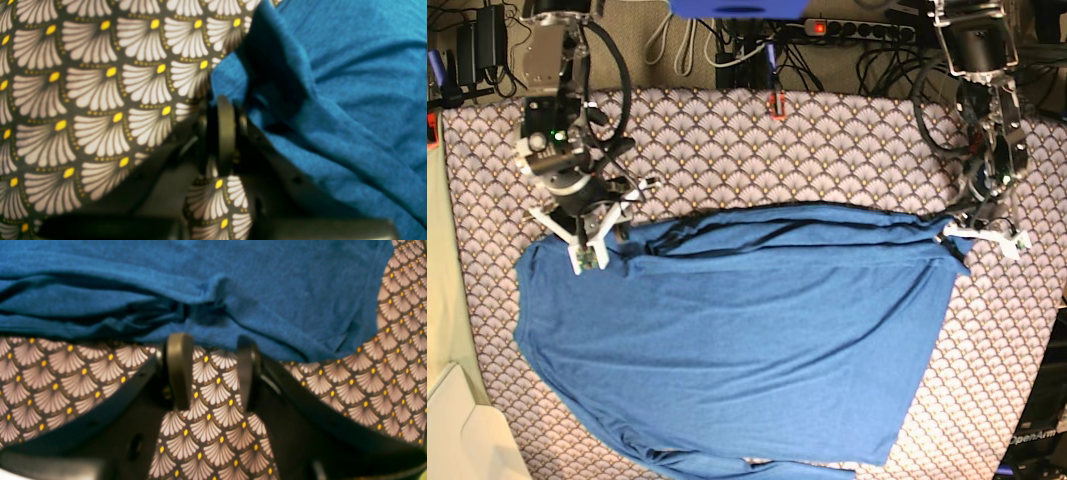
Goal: Fold the T-shirt properly
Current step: 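Shift the right gripper's grasp along the folded edge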
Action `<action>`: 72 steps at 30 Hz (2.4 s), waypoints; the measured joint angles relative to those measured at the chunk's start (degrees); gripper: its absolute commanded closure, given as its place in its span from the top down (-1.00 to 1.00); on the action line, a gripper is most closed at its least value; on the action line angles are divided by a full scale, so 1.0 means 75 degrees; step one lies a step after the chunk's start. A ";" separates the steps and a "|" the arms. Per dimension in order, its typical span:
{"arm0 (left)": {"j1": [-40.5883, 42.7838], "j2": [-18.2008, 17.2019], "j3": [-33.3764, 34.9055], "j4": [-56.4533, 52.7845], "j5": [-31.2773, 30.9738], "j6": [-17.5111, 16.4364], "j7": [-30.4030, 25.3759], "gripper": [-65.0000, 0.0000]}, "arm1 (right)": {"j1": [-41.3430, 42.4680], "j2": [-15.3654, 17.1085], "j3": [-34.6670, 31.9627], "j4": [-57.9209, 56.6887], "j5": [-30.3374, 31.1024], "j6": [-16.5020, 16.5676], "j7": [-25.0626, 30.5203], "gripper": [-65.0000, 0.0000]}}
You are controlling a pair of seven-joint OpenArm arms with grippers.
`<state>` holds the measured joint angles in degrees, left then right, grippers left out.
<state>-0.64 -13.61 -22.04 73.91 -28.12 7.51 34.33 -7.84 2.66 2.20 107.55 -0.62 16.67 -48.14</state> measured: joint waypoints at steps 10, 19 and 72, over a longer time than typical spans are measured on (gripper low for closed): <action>-0.0023 -0.0026 0.0000 -0.0006 0.0035 0.0000 0.0006 -0.98 | 0.0428 0.0291 -0.0006 -0.1437 0.0023 0.0000 0.0245 -0.27; -0.0289 -0.0195 0.0000 -0.0012 0.0055 -0.0017 0.0023 -0.98 | 0.0539 0.0271 -0.0015 -0.1478 0.0000 0.0003 0.0224 -0.17; -0.0912 -0.0303 0.0052 -0.0857 0.0082 0.0000 -0.0032 -0.98 | 0.1125 -0.0332 -0.0052 -0.3153 -0.0003 -0.0017 0.1061 -0.59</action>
<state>-7.49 -15.88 -21.65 67.48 -27.51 7.51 34.09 0.60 0.16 1.80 83.90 -0.64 16.53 -40.18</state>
